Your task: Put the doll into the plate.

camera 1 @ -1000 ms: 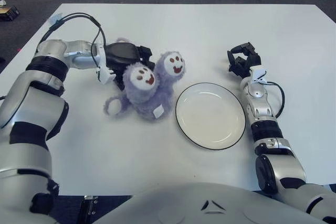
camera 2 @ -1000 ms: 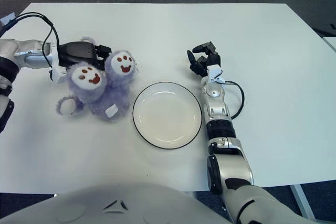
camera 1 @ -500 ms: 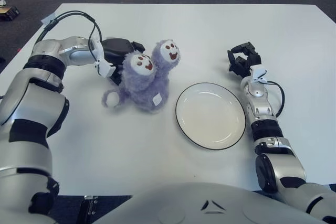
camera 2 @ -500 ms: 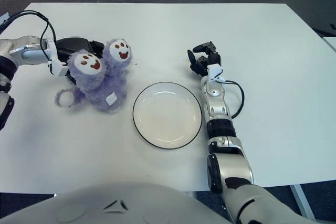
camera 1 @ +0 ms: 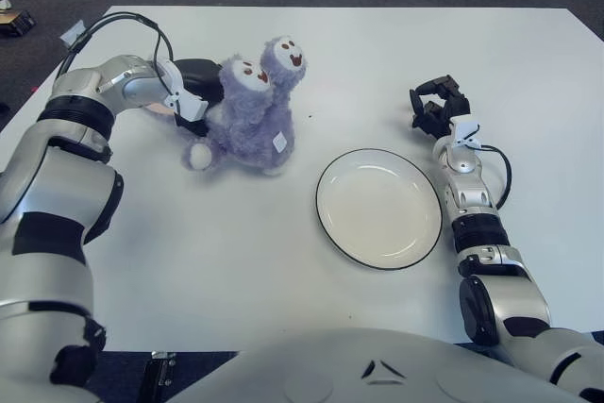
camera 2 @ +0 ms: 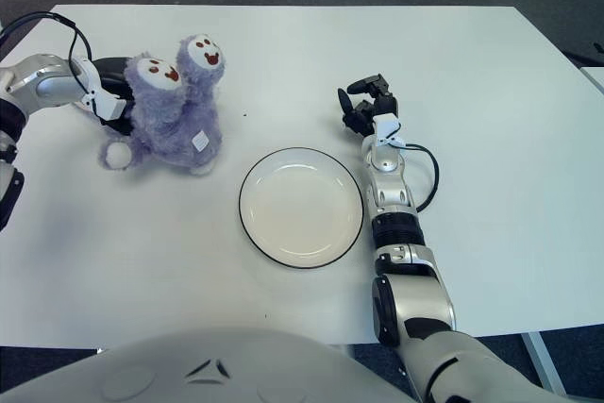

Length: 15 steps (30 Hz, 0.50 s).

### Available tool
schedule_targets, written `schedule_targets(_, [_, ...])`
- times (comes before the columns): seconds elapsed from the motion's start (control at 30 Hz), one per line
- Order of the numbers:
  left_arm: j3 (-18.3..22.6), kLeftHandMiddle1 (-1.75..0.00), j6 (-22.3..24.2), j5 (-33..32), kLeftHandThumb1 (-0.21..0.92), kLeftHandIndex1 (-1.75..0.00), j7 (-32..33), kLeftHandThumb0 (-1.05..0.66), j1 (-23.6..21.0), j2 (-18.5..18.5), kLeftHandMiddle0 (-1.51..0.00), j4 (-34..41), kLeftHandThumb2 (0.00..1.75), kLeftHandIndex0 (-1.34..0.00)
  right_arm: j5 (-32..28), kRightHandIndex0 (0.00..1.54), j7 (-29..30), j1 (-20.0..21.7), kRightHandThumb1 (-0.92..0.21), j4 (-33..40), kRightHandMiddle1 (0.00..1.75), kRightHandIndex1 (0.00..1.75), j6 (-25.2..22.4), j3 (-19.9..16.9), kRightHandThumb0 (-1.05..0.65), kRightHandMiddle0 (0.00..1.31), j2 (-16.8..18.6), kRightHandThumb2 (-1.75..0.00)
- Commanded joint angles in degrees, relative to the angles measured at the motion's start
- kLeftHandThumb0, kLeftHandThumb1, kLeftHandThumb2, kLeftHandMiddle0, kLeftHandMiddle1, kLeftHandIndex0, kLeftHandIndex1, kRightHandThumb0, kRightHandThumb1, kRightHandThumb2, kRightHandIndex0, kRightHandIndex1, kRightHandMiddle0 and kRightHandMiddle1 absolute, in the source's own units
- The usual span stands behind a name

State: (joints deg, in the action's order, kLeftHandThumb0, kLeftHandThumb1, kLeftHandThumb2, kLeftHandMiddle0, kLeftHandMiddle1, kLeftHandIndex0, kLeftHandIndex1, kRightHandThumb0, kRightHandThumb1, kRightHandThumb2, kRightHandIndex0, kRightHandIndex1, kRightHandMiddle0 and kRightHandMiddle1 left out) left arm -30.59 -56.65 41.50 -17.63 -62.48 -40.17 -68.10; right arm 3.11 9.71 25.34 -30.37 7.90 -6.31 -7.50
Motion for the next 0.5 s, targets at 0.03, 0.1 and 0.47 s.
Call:
schedule_targets(0.03, [1.6, -1.71, 2.9, -0.7, 0.35, -1.75, 5.8, 0.0, 1.0, 0.9, -0.58, 0.0, 1.28, -0.39, 0.3, 0.82, -0.2, -2.7, -0.83, -2.2, 1.63, 1.75, -3.8, 0.1, -0.37, 0.36, -0.1, -0.54])
schedule_targets(0.1, [2.5, -1.71, 3.1, -1.7, 0.36, -1.75, 7.7, 0.0, 1.9, 1.4, -0.58, 0.0, 1.27, -0.38, 0.3, 0.81, -0.3, -2.8, -0.83, -2.1, 1.63, 1.75, -4.0, 0.1, -0.37, 0.36, -0.1, -0.54])
schedule_targets(0.47, [4.2, -1.75, 7.5, -3.1, 0.34, -1.73, 11.5, 0.0, 4.0, 4.4, -0.57, 2.2, 1.29, -0.39, 0.3, 0.81, -0.5, -2.9, -0.84, -1.5, 1.63, 1.75, -5.0, 0.2, -0.37, 0.36, -0.1, -0.53])
